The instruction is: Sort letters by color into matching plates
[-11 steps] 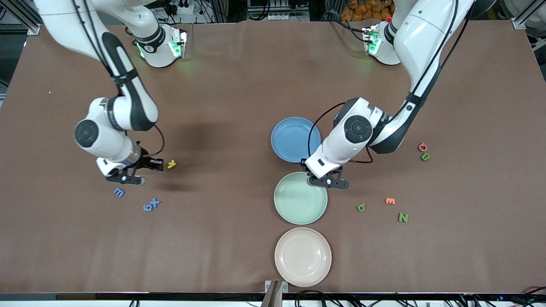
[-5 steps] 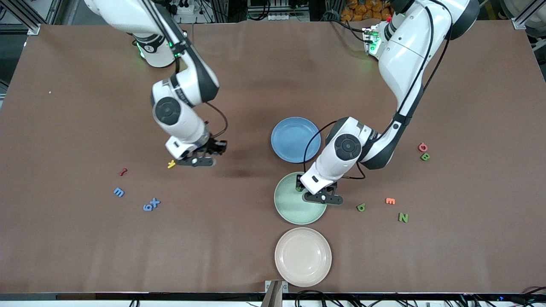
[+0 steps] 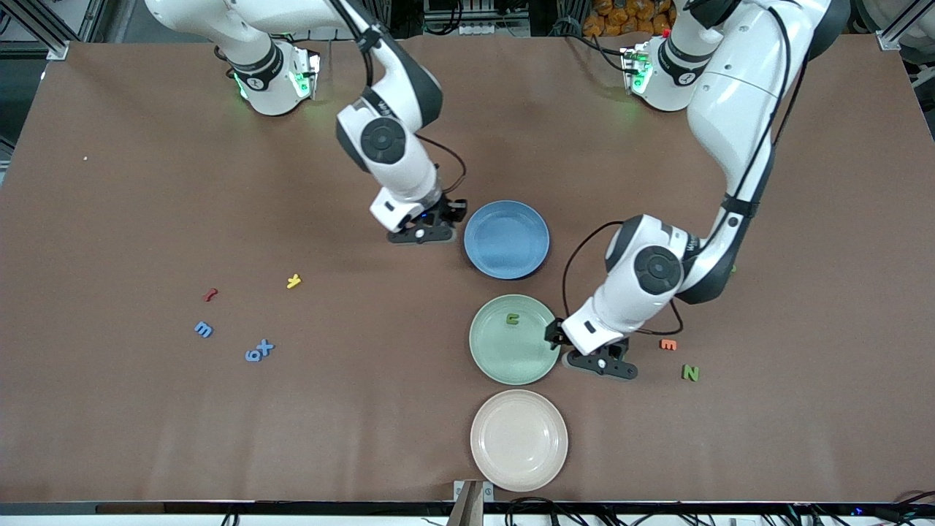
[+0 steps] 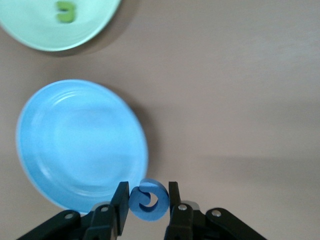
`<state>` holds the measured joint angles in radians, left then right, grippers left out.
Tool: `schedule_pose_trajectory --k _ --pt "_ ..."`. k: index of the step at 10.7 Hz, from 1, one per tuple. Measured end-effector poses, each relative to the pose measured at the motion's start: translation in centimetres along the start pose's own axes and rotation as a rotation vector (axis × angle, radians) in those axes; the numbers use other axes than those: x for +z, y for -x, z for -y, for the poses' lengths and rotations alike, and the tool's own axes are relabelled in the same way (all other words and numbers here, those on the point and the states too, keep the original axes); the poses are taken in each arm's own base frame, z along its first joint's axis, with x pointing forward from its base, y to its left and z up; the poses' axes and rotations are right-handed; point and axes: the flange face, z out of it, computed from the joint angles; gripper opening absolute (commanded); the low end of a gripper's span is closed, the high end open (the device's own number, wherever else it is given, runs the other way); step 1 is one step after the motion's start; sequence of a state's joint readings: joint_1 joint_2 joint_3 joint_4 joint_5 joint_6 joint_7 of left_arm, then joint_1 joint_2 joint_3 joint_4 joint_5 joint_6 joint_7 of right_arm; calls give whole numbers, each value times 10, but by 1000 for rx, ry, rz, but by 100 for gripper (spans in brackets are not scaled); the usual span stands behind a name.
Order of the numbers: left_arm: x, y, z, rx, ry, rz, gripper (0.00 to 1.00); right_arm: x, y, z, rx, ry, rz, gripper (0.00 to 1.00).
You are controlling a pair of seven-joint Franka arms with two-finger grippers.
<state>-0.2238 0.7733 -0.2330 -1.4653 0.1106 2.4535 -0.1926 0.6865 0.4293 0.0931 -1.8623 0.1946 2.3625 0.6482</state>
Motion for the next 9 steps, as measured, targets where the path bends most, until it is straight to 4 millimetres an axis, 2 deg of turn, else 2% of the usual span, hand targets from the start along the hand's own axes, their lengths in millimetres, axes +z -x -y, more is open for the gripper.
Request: schedule_pose_trajectory --k 2,3,4,5,8,9 --pt "5 1 28 97 -10 15 100 22 4 38 -13 -16 9 23" --pt "11 3 38 109 -12 26 100 36 2 49 -19 -18 14 31" --pt "20 6 45 103 -13 40 100 46 -1 58 -19 -23 14 75" --pt "27 9 52 95 -20 50 100 52 -3 65 -21 -28 14 100" --pt "34 11 99 41 -58 63 100 48 -12 71 -45 -42 -1 100" --pt "38 14 108 29 -59 71 100 46 -16 67 -89 -33 4 100"
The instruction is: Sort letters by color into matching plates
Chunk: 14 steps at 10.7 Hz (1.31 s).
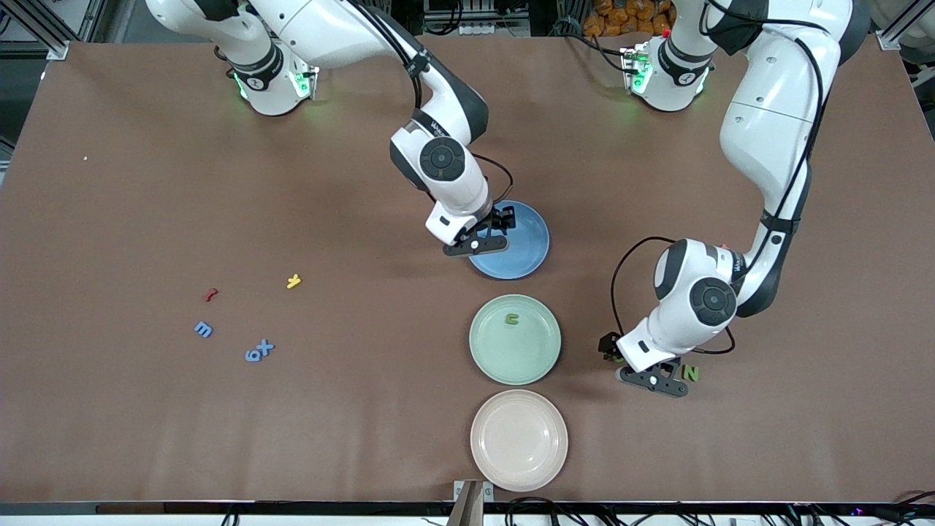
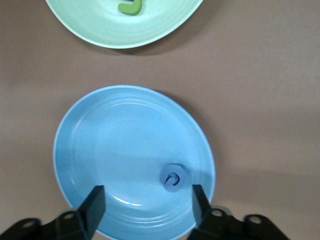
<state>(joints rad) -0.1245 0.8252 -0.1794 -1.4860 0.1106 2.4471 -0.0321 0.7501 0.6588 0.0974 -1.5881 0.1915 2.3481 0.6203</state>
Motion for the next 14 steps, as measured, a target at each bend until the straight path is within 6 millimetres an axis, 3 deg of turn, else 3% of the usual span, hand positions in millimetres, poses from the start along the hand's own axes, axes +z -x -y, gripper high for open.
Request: schedule_pose_trajectory --k 2,4,6,10,13,14 --pt "14 6 -3 3 4 23 95 -5 -14 -23 -23 37 41 100" --pt "28 11 -13 15 10 42 86 -25 -46 -67 -30 85 25 100" --pt "30 11 -17 20 11 44 69 -46 -83 -133 -26 121 16 100" --pt "25 8 -14 17 9 35 24 -96 -145 -285 -63 155 -11 100" --pt "20 7 -16 20 9 39 1 -128 -162 -388 -254 168 -6 100" --pt "21 8 -17 21 9 45 0 -135 -162 -424 -348 173 5 100"
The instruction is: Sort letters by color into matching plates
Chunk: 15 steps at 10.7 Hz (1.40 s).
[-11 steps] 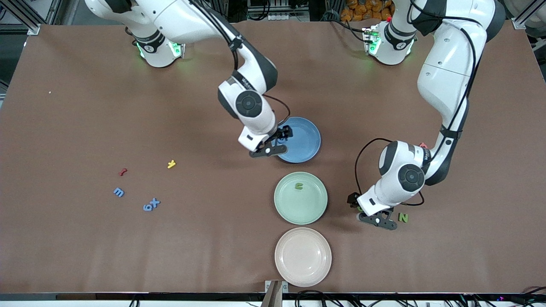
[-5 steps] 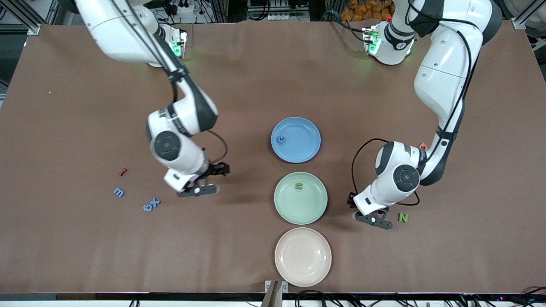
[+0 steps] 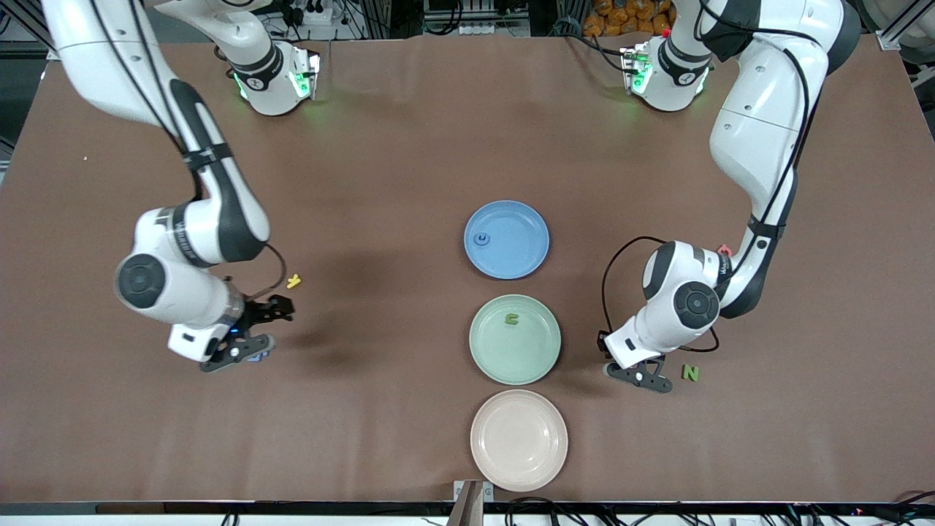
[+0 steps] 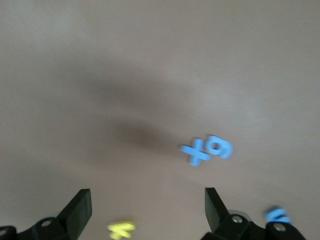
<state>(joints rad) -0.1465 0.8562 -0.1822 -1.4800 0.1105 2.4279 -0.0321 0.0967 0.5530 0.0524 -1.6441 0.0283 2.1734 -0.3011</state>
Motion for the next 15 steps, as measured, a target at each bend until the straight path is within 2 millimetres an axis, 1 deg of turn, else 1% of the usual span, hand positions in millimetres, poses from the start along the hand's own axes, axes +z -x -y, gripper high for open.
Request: schedule_pose_trajectory --k 1,2,4,5,6,7,9,11,12,13,14,15 --pt "0 0 0 0 0 0 0 0 11 -31 -95 2 2 100" --pt "0 0 0 0 0 0 0 0 21 -56 -180 2 3 100" --pt "-1 0 -1 1 1 8 0 4 40 -93 -334 -4 12 100" --pt "-4 -2 -5 5 5 11 0 8 51 -109 -391 -11 19 100" --pt "-11 -5 -16 -4 14 1 0 12 63 -126 -438 -15 21 100" --pt "-22 -9 -37 -32 35 -11 0 16 74 -142 -471 -19 22 100" --pt "-45 -18 -86 -114 88 -43 0 27 89 -167 -507 -9 8 100" --pt "-57 -22 -131 -167 112 -61 0 48 92 -177 -516 13 -14 100" --pt "-58 -20 -151 -185 119 -61 36 61 90 -177 -519 21 -22 100" --pt "-55 -17 -168 -197 128 -66 99 70 89 -177 -522 24 -26 100" --pt "-50 -14 -184 -213 136 -68 100 77 88 -177 -526 28 -29 100" --pt "-45 -11 -191 -219 139 -69 100 82 88 -177 -531 37 -32 100"
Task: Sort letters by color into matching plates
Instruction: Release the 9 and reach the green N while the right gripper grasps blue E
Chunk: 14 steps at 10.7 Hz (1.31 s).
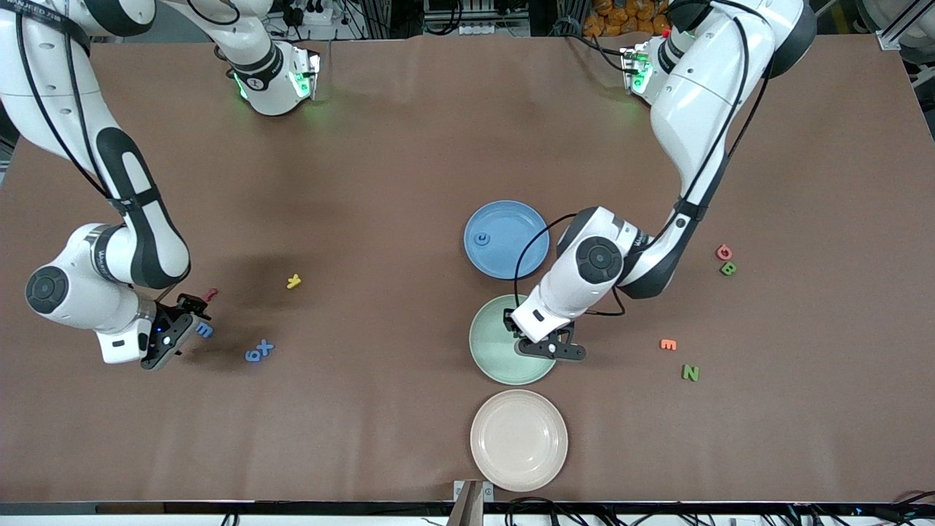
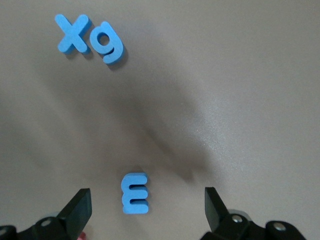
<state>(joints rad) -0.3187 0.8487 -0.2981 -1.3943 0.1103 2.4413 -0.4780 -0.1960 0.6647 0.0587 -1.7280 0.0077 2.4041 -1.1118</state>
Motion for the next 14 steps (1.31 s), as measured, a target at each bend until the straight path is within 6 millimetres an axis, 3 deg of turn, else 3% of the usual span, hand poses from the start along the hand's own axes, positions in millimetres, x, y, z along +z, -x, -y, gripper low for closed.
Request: schedule_pose_trajectory --k 3,6,7,9,11,12,14 --pt "-8 -13 25 -27 -35 -4 100 15 4 6 -7 27 -6 100" --pt "-43 -35 85 40 -149 54 100 19 7 8 -15 36 -8 92" --pt "-61 -44 110 84 -185 62 100 21 9 8 -24 47 -12 87" --pt "-95 -61 167 173 -214 72 100 27 15 10 -34 58 -15 64" --pt "-109 -70 227 276 -222 90 100 29 16 11 -57 63 -15 49" --pt "-111 -70 252 321 -222 103 100 28 15 11 -60 64 -16 36" --pt "-110 -69 265 364 -221 116 100 26 13 11 -66 69 -17 27"
